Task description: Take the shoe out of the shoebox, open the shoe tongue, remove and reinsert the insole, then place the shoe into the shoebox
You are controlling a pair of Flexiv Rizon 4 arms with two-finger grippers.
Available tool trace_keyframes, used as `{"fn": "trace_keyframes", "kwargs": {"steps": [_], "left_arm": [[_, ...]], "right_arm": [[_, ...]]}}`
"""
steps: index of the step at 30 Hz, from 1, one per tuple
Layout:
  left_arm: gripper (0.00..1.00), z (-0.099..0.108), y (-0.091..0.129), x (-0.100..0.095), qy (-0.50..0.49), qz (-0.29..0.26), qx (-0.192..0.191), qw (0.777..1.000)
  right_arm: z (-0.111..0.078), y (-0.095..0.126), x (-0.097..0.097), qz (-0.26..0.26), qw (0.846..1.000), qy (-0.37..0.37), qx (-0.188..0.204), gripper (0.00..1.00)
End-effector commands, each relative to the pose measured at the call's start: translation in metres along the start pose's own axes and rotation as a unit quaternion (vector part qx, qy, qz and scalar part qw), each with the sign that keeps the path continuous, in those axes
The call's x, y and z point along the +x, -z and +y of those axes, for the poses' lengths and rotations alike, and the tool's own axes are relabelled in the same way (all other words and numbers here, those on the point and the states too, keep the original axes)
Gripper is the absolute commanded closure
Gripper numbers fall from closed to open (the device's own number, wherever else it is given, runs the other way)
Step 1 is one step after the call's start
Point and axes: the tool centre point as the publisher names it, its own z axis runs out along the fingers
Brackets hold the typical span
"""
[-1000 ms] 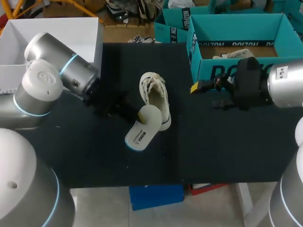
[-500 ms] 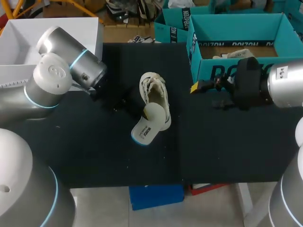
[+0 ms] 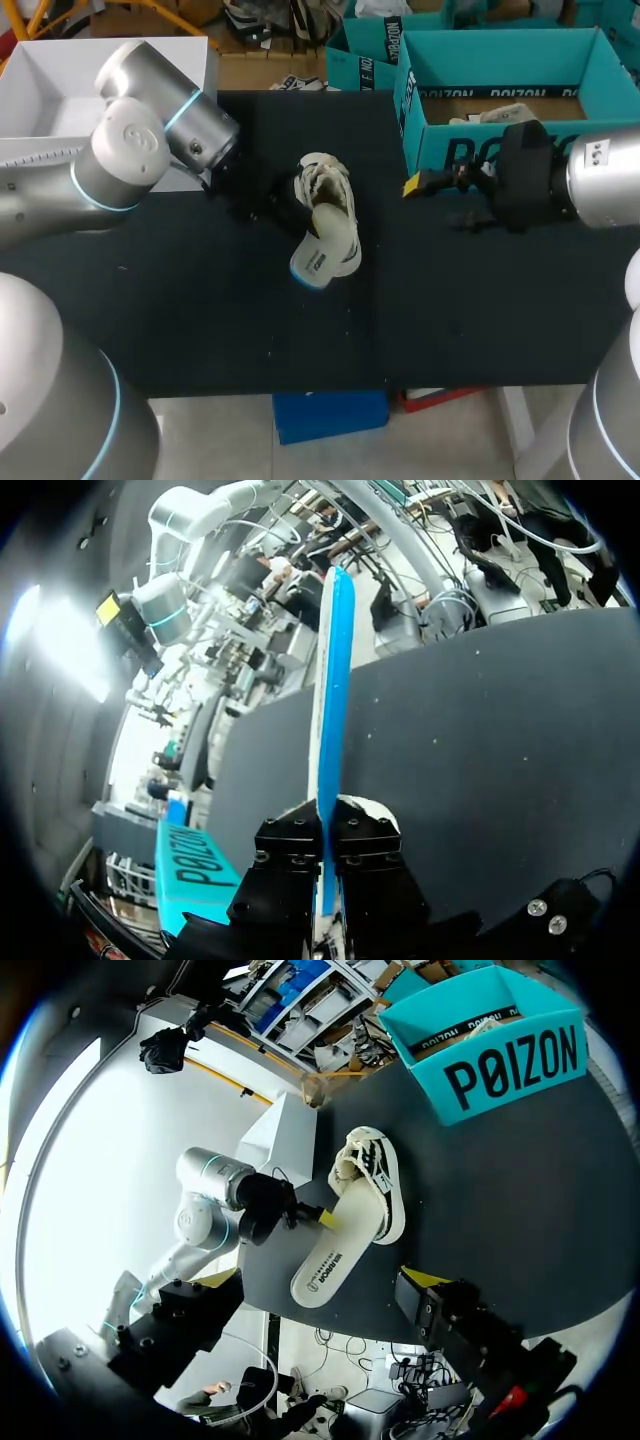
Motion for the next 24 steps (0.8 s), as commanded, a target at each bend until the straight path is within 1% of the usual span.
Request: {"fn": "trace_keyframes", "kwargs": {"steps": [1,8,14,24], "left_arm": [[1.00,0.012,-0.003,-0.001,0.002,0.003,-0.001,1.000],[1.00,0.025,-0.002,-0.003,0.002,0.011,-0.018,1.000],[1.00,0.039,0.000,-0.005,-0.004,0.022,-0.050,0.998],[1.00,0.057,0.002,-0.007,0.000,0.021,-0.075,0.997]], "right_arm": [[0.000,-0.001,0.000,-0.001,1.000,0.000,0.000,0.00],[0.000,-0.001,0.000,-0.001,1.000,0.000,0.000,0.00],[0.000,-0.001,0.000,-0.001,1.000,0.000,0.000,0.00],[0.000,-0.001,0.000,-0.001,1.000,0.000,0.000,0.00]]}}
